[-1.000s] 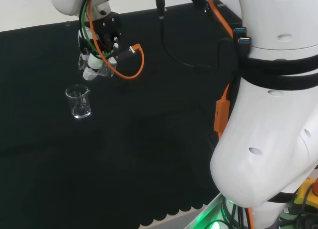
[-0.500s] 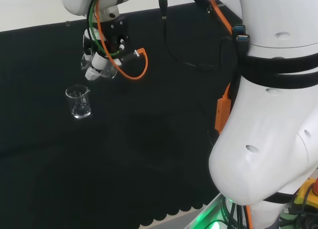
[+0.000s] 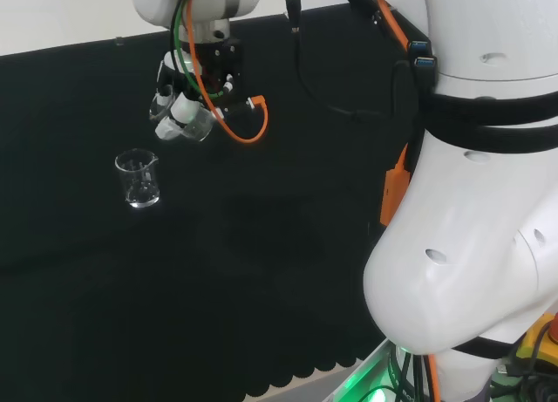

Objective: Place the beaker back on the table.

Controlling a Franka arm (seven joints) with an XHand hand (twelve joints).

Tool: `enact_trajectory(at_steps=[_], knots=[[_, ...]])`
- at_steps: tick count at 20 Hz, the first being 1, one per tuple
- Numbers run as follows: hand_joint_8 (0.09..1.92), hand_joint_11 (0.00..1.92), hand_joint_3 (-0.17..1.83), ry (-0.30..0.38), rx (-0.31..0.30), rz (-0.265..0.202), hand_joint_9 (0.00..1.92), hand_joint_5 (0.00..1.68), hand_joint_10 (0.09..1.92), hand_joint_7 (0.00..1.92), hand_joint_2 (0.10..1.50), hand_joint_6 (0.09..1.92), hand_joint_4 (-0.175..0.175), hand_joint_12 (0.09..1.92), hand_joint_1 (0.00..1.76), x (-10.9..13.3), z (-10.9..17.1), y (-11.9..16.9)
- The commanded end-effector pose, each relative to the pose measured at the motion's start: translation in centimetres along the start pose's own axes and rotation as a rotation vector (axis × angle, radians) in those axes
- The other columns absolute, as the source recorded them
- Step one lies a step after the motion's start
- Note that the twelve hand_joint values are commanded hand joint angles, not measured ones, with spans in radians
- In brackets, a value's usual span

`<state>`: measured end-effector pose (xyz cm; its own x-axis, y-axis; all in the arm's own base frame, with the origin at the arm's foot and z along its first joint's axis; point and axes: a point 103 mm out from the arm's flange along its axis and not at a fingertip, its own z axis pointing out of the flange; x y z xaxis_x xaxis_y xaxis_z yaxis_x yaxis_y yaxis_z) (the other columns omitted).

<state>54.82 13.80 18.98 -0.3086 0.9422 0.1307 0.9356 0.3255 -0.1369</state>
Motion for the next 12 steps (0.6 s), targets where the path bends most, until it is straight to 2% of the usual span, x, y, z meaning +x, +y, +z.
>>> enact_trajectory(at_steps=[1, 12], knots=[[0.09, 1.3, 0.55, 0.077, -0.036, 0.017, 1.66, 1.42, 0.09, 1.76, 0.67, 0.36, 0.175, 0.77, 1.15, -1.9, 1.7, -0.2], [0.09, 1.29, 0.55, 0.137, -0.093, 0.022, 1.66, 1.42, 0.09, 1.76, 0.67, 0.36, 0.175, 0.78, 1.14, -2.7, 3.7, 0.2]])
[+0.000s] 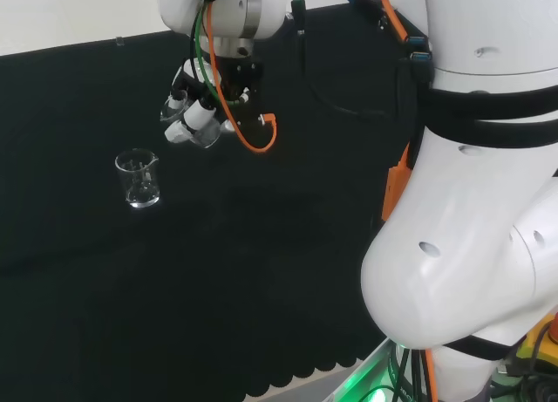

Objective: Place the beaker back on the table.

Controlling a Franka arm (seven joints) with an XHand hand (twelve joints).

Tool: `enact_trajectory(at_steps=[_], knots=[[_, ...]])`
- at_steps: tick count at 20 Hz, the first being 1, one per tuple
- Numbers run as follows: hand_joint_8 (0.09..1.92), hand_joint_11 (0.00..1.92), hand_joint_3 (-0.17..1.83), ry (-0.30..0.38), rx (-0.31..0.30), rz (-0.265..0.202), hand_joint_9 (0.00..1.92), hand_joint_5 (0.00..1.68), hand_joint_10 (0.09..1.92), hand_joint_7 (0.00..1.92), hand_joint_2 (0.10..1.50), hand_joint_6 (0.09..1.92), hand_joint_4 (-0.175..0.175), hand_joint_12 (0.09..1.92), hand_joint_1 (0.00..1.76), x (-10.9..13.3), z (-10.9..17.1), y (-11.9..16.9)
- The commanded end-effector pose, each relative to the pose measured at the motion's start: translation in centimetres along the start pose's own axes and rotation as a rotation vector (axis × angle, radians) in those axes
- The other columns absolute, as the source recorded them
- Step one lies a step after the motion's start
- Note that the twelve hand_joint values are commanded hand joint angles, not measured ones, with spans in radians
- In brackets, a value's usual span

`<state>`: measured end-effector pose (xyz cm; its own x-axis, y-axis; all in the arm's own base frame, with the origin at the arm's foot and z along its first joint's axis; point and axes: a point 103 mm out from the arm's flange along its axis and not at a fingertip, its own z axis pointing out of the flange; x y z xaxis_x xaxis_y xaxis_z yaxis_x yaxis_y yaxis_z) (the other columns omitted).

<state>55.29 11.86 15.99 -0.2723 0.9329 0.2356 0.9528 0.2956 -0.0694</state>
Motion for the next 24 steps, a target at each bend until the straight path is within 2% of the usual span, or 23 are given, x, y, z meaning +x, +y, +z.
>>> enact_trajectory(at_steps=[1, 10, 17, 24], knots=[[0.09, 1.29, 0.55, 0.033, -0.027, 0.002, 1.66, 1.42, 0.09, 1.76, 0.67, 0.36, 0.175, 0.78, 1.14, -0.5, 1.1, -0.1], [0.09, 1.29, 0.55, 0.122, -0.063, 0.026, 1.65, 1.41, 0.09, 1.76, 0.67, 0.36, 0.175, 0.78, 1.14, -1.5, 2.7, 0.3], [0.09, 1.28, 0.55, 0.187, -0.058, 0.028, 1.65, 1.41, 0.09, 1.75, 0.67, 0.36, 0.175, 0.78, 1.14, -2.3, 4.4, 1.0], [0.09, 1.28, 0.55, 0.249, -0.123, 0.028, 1.65, 1.41, 0.09, 1.75, 0.67, 0.36, 0.175, 0.78, 1.14, -2.8, 5.8, 1.3]])
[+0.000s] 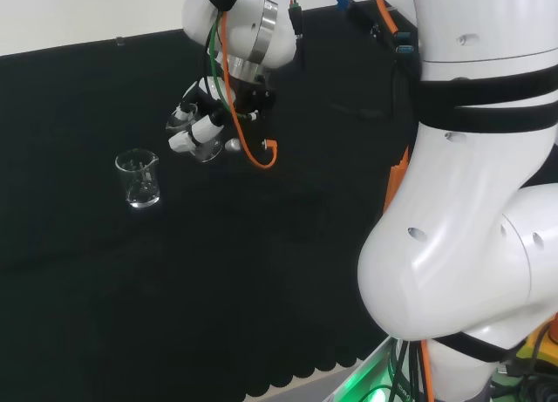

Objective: Place the beaker back on the table.

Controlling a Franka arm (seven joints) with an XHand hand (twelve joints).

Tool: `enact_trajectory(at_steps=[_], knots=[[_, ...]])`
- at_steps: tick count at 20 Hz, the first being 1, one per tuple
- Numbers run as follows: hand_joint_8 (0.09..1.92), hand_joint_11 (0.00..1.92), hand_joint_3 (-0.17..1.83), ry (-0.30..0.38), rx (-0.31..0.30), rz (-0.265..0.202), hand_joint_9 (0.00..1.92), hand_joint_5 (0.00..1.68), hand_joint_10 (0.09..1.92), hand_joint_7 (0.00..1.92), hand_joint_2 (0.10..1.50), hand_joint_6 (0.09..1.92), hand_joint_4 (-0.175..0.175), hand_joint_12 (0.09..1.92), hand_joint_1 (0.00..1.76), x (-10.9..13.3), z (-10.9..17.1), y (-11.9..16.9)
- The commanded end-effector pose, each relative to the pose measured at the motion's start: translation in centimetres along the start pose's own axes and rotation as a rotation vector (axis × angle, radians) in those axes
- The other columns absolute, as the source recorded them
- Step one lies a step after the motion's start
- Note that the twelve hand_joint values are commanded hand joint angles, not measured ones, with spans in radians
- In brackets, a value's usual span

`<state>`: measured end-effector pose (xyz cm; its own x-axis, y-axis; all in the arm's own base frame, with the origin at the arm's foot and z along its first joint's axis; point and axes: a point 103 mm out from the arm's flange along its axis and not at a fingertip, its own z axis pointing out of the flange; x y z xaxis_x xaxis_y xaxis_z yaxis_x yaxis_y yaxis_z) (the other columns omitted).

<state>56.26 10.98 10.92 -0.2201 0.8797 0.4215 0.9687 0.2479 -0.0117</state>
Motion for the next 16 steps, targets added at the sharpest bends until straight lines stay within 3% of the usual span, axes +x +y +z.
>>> enact_trajectory(at_steps=[1, 7, 10, 16], knots=[[0.09, 1.28, 0.55, 0.062, -0.06, -0.001, 1.65, 1.41, 0.09, 1.75, 0.67, 0.36, 0.175, 0.78, 1.14, -0.9, 1.2, 0.2], [0.09, 1.26, 0.54, 0.069, -0.075, 0.017, 1.63, 1.41, 0.09, 1.73, 0.68, 0.37, 0.175, 0.78, 1.14, -1.4, 2.0, 0.1], [0.09, 1.25, 0.53, 0.089, -0.092, 0.019, 1.63, 1.4, 0.09, 1.71, 0.68, 0.37, 0.175, 0.79, 1.14, -3.2, 0.8, -1.4], [0.09, 1.23, 0.51, 0.067, -0.09, 0.034, 1.61, 1.4, 0.09, 1.7, 0.7, 0.38, 0.175, 0.8, 1.14, -3.0, 2.0, -0.7]])
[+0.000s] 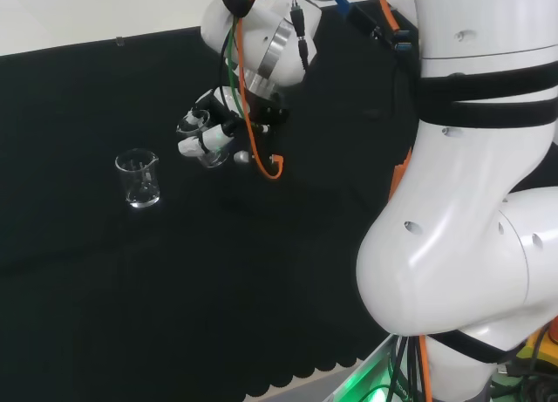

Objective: Place the beaker back on the table.

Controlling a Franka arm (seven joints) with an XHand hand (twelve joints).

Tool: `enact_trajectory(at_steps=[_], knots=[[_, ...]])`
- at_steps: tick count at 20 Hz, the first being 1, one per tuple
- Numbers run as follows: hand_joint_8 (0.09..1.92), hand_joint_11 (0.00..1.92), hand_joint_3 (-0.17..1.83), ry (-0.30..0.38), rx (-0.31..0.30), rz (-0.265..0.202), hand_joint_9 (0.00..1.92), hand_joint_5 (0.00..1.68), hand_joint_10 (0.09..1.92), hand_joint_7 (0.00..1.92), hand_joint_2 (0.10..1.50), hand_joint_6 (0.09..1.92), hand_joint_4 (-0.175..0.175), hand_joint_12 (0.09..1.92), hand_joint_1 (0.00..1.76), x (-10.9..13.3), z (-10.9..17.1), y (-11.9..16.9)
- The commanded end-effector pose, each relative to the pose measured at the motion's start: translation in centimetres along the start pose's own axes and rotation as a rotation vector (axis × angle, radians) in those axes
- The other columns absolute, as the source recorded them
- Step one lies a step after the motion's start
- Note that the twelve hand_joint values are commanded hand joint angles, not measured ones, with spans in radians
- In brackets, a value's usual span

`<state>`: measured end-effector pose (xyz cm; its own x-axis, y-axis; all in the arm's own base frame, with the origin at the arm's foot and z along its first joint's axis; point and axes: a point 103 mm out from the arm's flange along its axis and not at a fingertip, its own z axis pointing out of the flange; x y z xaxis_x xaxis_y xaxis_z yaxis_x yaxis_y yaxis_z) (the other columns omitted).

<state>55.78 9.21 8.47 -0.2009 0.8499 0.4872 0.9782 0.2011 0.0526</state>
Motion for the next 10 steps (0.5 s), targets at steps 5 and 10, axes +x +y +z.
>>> enact_trajectory(at_steps=[5, 10], knots=[[0.09, 1.22, 0.51, -0.005, -0.01, 0.018, 1.61, 1.39, 0.09, 1.68, 0.7, 0.39, 0.175, 0.81, 1.14, -0.51, 0.81, 0.26], [0.09, 1.22, 0.5, 0.004, -0.015, 0.014, 1.6, 1.39, 0.09, 1.68, 0.7, 0.39, 0.175, 0.81, 1.13, -0.68, 0.91, 0.2]])
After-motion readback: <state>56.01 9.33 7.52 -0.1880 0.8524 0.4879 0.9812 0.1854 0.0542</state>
